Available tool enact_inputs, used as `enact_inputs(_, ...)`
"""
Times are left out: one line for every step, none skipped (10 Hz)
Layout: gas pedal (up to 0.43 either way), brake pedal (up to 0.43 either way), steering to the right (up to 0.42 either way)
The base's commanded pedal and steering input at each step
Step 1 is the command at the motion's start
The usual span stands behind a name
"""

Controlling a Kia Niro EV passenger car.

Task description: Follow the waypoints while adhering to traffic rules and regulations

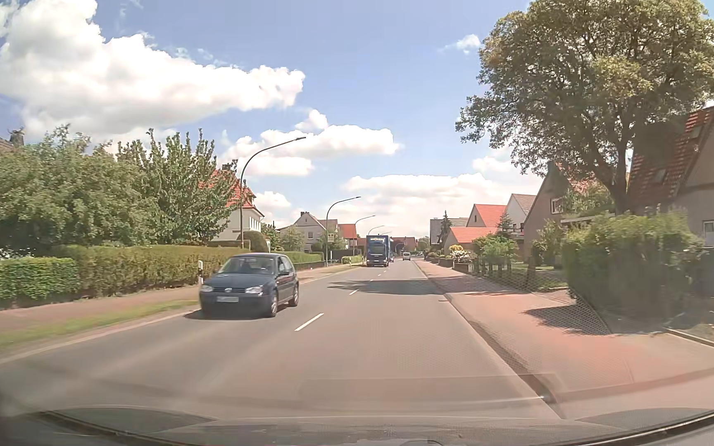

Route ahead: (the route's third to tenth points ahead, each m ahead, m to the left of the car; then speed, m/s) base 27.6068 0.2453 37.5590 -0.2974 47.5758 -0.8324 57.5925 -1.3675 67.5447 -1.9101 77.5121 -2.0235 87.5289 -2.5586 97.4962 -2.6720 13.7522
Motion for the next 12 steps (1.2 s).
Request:
enact_inputs(0.169,0.000,0.007)
enact_inputs(0.169,0.000,0.008)
enact_inputs(0.157,0.000,0.008)
enact_inputs(0.157,0.000,0.009)
enact_inputs(0.157,0.000,0.010)
enact_inputs(0.157,0.000,0.010)
enact_inputs(0.157,0.000,0.010)
enact_inputs(0.157,0.000,0.010)
enact_inputs(0.157,0.000,0.010)
enact_inputs(0.157,0.000,0.010)
enact_inputs(0.157,0.000,0.009)
enact_inputs(0.157,0.000,0.006)
